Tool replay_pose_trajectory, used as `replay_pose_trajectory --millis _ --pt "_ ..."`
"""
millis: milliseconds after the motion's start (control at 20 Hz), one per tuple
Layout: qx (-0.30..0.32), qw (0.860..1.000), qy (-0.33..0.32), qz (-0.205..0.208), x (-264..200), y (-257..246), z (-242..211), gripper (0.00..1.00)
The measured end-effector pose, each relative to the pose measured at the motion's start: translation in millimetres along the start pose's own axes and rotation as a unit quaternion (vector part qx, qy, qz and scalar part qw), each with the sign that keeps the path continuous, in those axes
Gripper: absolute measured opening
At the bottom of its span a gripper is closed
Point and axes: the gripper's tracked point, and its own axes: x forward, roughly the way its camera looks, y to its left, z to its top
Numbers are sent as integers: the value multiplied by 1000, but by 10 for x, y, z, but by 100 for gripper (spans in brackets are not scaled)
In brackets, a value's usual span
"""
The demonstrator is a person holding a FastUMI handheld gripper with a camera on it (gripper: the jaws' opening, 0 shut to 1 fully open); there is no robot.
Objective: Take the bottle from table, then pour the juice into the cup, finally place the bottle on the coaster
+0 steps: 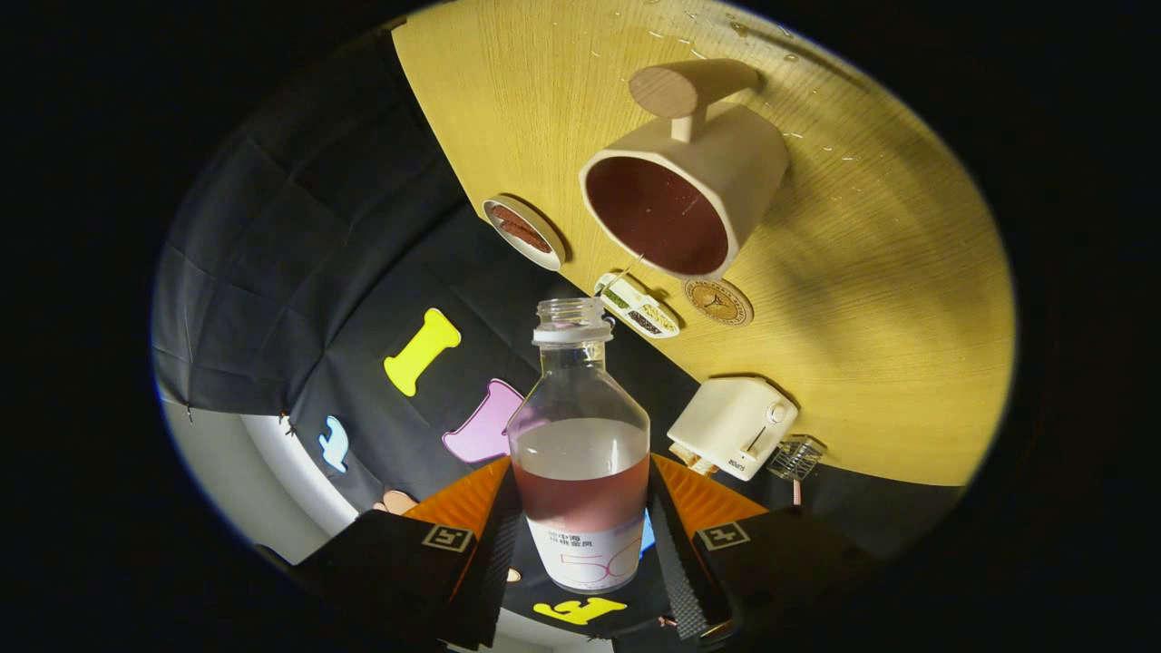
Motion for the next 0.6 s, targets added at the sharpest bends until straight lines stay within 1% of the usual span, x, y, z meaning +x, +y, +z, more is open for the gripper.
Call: replay_pose_trajectory --millis 450,550,600 --pt "-11 1000 -9 -6 13 2 68 74" --pt "-33 999 -7 -15 5 -68 66 74" --pt "-56 998 -3 -26 -4 -148 52 74"
